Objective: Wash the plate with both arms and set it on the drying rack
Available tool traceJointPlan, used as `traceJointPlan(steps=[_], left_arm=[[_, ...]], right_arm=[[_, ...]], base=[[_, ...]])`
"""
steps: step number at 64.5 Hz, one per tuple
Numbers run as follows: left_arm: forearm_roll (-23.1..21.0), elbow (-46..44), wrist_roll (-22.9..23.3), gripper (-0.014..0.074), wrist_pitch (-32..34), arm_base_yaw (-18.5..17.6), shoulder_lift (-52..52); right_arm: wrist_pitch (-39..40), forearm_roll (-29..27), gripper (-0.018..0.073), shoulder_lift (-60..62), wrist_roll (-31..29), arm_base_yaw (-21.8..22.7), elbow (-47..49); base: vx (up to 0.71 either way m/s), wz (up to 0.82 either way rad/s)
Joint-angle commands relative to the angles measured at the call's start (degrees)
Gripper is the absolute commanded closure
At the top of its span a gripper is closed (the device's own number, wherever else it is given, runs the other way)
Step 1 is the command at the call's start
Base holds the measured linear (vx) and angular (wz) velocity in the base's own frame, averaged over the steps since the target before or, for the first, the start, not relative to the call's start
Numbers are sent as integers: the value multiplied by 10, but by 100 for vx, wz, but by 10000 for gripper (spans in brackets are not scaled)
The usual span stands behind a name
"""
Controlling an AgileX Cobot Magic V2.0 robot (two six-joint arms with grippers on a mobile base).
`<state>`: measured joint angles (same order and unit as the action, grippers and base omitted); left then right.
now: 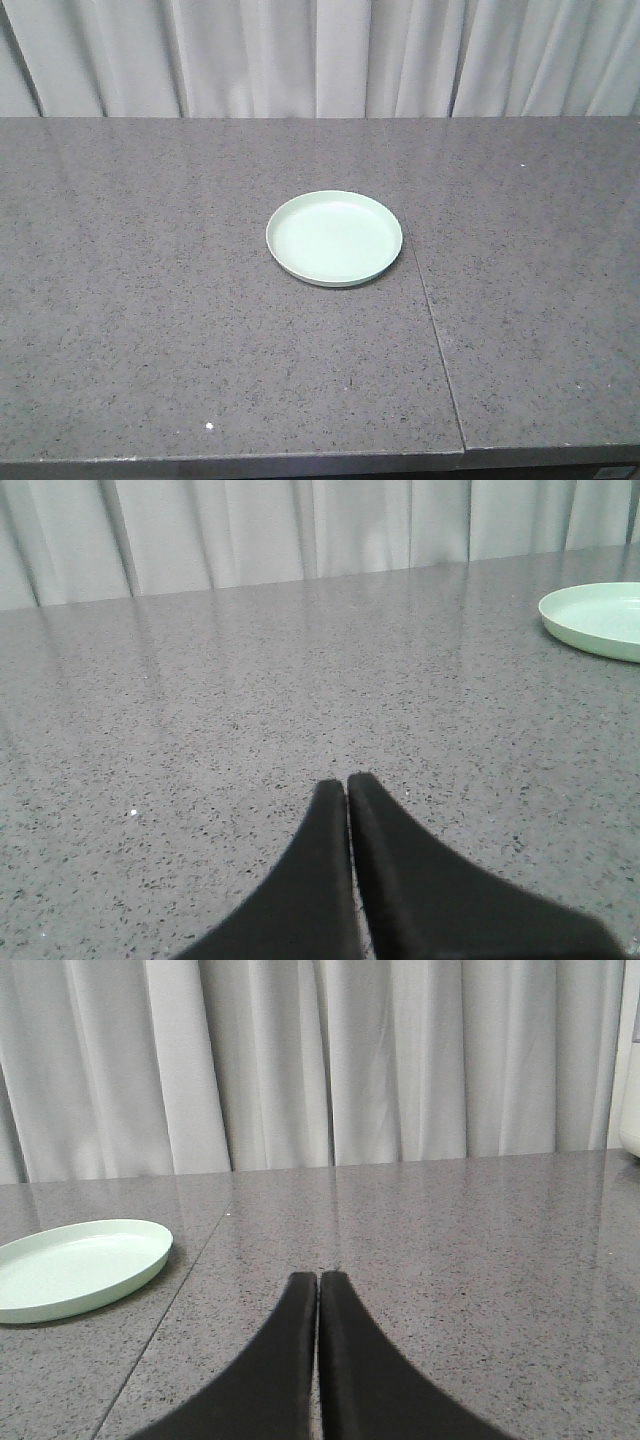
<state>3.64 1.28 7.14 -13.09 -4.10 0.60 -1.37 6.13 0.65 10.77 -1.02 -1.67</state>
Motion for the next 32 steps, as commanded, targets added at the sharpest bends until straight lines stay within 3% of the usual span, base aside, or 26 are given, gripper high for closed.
traceJointPlan(steps=[1,32], left_arm=[[-1,-12,4,603,41,-2,9],[-1,-12,4,603,41,-2,9]], right_arm=[[42,6,564,2,-1,0,0],[42,6,564,2,-1,0,0]], base=[[0,0],[0,0]])
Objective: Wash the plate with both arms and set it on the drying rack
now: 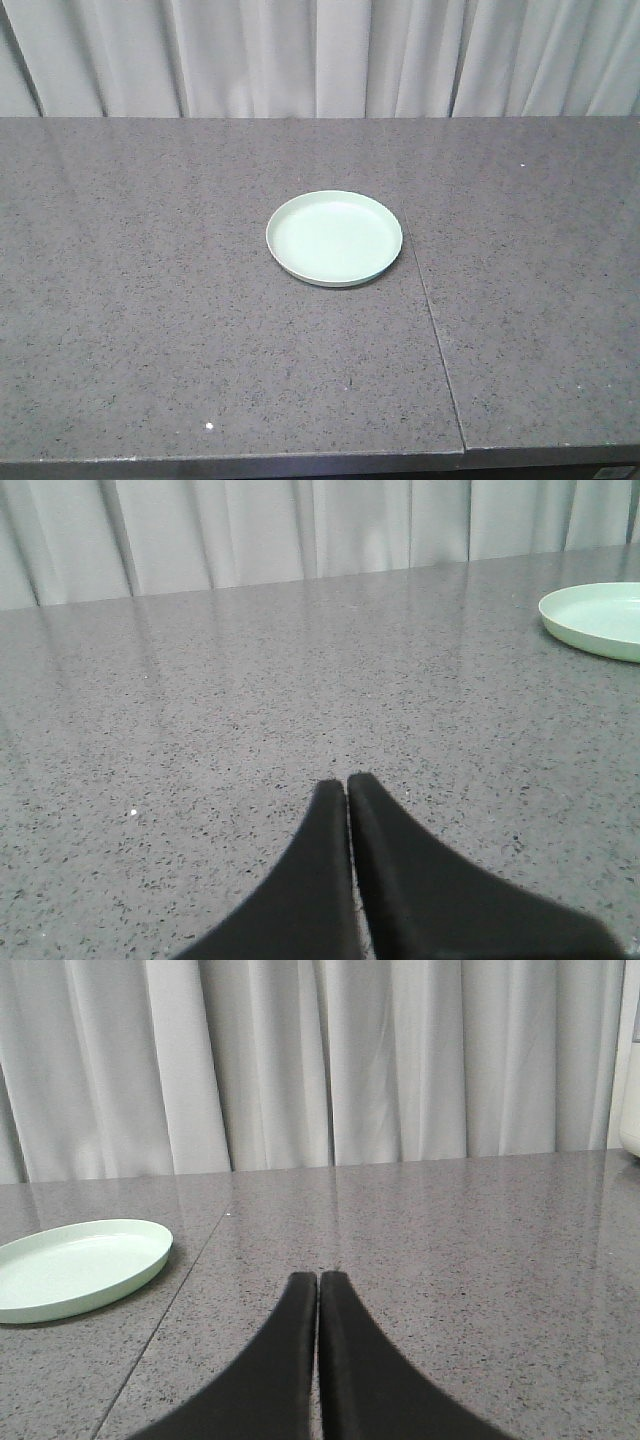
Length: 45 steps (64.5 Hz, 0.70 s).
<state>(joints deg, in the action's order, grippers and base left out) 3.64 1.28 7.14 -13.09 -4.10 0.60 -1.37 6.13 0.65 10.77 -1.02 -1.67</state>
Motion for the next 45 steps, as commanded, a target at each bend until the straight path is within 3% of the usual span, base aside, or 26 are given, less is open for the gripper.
traceJointPlan(steps=[1,35,45], left_arm=[[-1,-12,4,603,41,-2,9],[-1,-12,4,603,41,-2,9],[-1,-12,4,603,41,-2,9]], right_arm=[[42,6,564,2,-1,0,0],[45,1,564,2,6,0,0],[75,-88,564,2,74,0,0]], base=[[0,0],[0,0],[0,0]])
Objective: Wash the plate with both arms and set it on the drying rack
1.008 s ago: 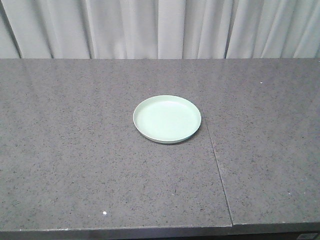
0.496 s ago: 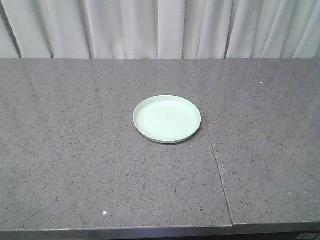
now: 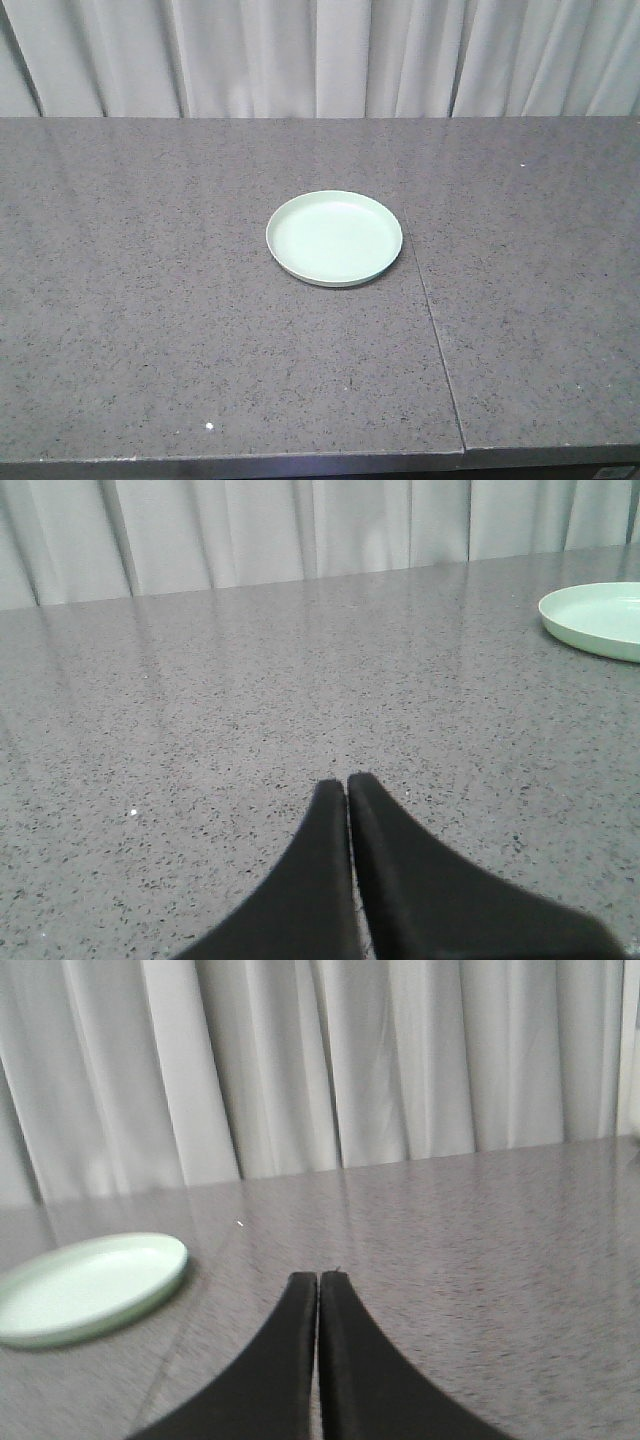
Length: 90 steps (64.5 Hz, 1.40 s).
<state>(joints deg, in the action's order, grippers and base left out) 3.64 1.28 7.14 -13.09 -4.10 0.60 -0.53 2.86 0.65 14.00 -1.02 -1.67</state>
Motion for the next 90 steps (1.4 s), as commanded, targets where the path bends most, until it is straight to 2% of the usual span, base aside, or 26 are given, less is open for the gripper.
traceJointPlan(steps=[1,5,11,16,28,37,43,47,54,64,68,73,78,83,90], left_arm=[[-1,-12,4,603,41,-2,9],[-1,-12,4,603,41,-2,9],[-1,-12,4,603,41,-2,9],[-1,-12,4,603,41,-2,9],[-1,-12,4,603,41,-2,9],[-1,-12,4,603,41,-2,9],[-1,-12,4,603,41,-2,9],[-1,-12,4,603,41,-2,9],[-1,-12,4,603,41,-2,9],[-1,-12,4,603,41,-2,9],[-1,-12,4,603,41,-2,9],[-1,-12,4,603,41,-2,9],[-1,-12,4,603,41,-2,9],[-1,-12,4,603,41,-2,9],[-1,-12,4,603,41,-2,9]], right_arm=[[73,-71,564,2,50,0,0],[87,-109,564,2,70,0,0],[95,-136,564,2,73,0,7],[78,-136,564,2,72,0,36],[-48,-125,561,-53,48,0,164],[-28,-126,561,-99,36,0,217],[-59,-116,561,-131,14,0,259],[-107,-116,561,-164,-26,0,299],[-205,-138,556,-241,-156,0,397],[-337,-281,485,-357,-361,0,528],[-369,-352,416,-404,-441,0,565],[-383,-421,304,-453,-511,0,593],[-382,-464,188,-488,-549,0,608],[-383,-503,83,-525,-563,0,626],[-413,-521,31,-586,-567,0,671]], base=[[0,0],[0,0],[0,0],[0,0],[0,0],[0,0],[0,0],[0,0],[0,0],[0,0],[0,0],[0,0],[0,0],[0,0],[0,0]])
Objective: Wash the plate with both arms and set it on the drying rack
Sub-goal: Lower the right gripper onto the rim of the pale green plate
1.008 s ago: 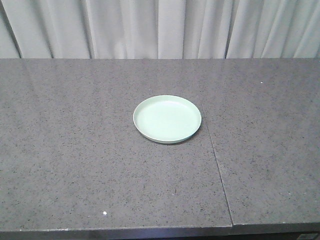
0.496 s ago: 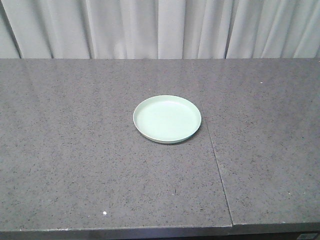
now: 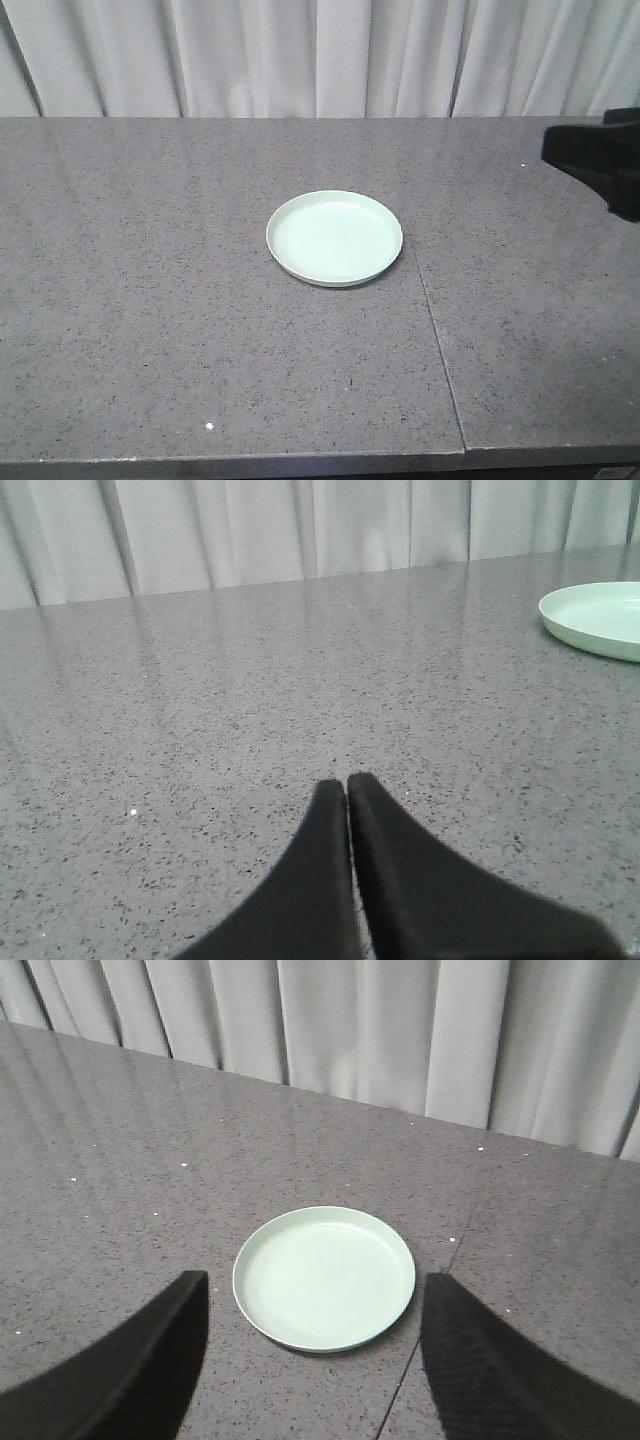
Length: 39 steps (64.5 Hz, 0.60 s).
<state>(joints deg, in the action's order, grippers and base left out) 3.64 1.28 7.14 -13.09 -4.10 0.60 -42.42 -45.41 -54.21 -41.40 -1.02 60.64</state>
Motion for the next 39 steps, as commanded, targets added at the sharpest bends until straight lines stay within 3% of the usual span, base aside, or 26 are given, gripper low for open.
traceJointPlan(steps=[1,10,17,28,33,39], left_arm=[[-1,-12,4,603,41,-2,9],[-1,-12,4,603,41,-2,9],[-1,-12,4,603,41,-2,9],[-1,-12,4,603,41,-2,9],[-1,-12,4,603,41,-2,9],[-1,-12,4,603,41,-2,9]], right_arm=[[-3,-39,32,-49,-13,0,60],[-62,-45,46,-137,-10,-7,155],[-75,-20,48,-205,0,-50,220],[-57,122,48,-320,107,-128,302],[-60,219,48,-375,173,-145,336],[-67,279,48,-430,234,-150,372]], base=[[0,0],[0,0],[0,0],[0,0],[0,0],[0,0]])
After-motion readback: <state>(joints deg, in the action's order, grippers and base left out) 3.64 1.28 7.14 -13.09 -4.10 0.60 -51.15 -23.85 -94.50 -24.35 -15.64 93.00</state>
